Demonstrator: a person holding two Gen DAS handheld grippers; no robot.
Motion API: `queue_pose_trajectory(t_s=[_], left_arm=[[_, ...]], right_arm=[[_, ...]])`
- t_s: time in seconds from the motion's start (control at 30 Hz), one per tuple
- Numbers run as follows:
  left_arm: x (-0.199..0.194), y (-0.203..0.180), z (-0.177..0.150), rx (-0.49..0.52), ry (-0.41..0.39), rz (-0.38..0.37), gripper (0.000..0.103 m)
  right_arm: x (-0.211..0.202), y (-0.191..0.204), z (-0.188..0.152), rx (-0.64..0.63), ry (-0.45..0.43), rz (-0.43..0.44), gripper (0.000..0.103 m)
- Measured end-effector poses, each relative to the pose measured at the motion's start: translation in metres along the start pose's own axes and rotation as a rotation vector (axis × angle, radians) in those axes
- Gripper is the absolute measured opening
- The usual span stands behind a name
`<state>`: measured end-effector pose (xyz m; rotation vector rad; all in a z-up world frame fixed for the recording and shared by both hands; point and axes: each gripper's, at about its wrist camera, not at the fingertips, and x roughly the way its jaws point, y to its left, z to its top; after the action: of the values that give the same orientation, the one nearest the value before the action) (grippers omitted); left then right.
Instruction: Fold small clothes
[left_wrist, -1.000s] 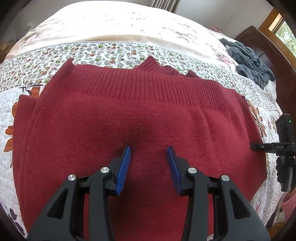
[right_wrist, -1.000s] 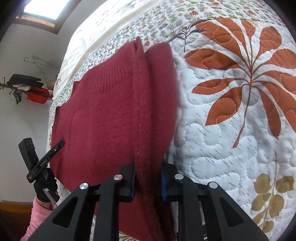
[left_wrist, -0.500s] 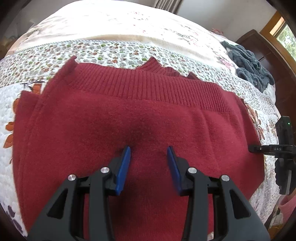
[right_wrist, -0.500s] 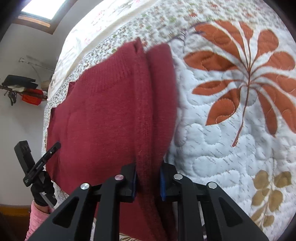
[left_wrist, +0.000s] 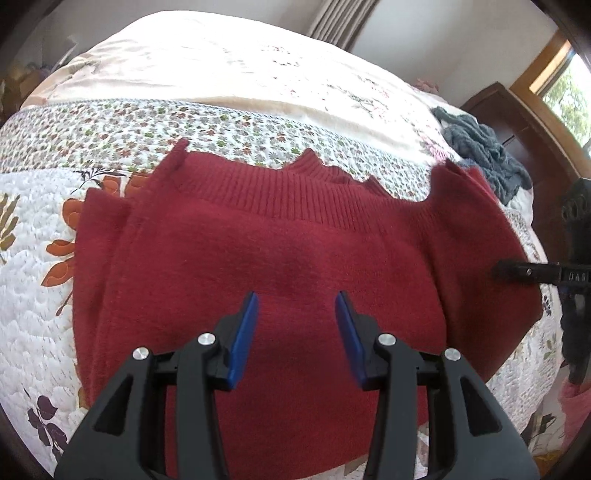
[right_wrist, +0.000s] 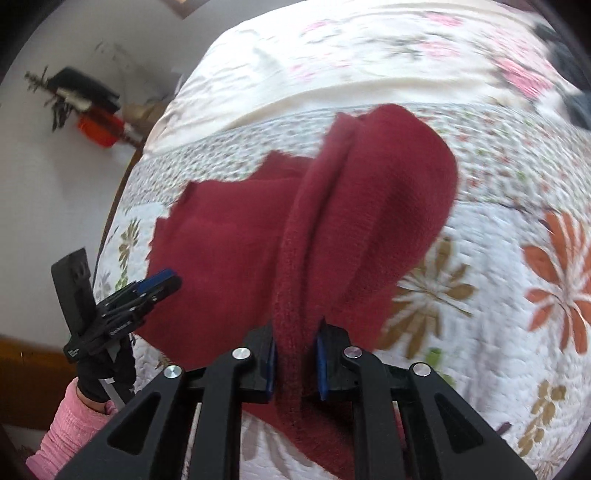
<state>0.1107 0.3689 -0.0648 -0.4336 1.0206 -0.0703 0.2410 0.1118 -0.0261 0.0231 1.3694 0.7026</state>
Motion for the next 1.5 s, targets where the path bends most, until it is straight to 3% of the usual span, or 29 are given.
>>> queue_pose_trajectory(t_s=[0.2, 0.47, 0.8, 0.97, 1.1, 1.2, 1.5], left_arm=[[-0.007, 0.013, 0.002, -0.036, -0.009, -0.020, 0.043], [-0.006, 0.022, 0.005, -0.096, -0.012, -0.067, 0.043], [0.000, 0.012, 0.010, -0.126, 0.003, -0.143, 0.043], [0.008, 0.000, 0.011, -0.153, 0.020, -0.215, 0.043], [0.021, -0.009, 0.013, -0.189, 0.047, -0.282, 0.043], [0.033, -0.016, 0.013, -0.192, 0.078, -0.288, 0.043], [0.063, -0.023, 0.012, -0.235, 0.125, -0.315, 0.043]], right_arm=[[0.040, 0.047, 0.004, -0.087, 0.060, -0.029, 0.016], [0.086, 0.057, -0.001, -0.093, 0.126, -0.052, 0.018], [0.080, 0.049, -0.001, -0.012, 0.116, 0.094, 0.042], [0.049, 0.050, 0.000, 0.015, 0.077, 0.174, 0.043], [0.015, 0.034, -0.002, 0.035, 0.004, 0.161, 0.043], [-0.003, 0.007, -0.010, 0.063, -0.038, 0.120, 0.043], [0.007, -0.071, -0.057, 0.204, -0.016, 0.133, 0.043]])
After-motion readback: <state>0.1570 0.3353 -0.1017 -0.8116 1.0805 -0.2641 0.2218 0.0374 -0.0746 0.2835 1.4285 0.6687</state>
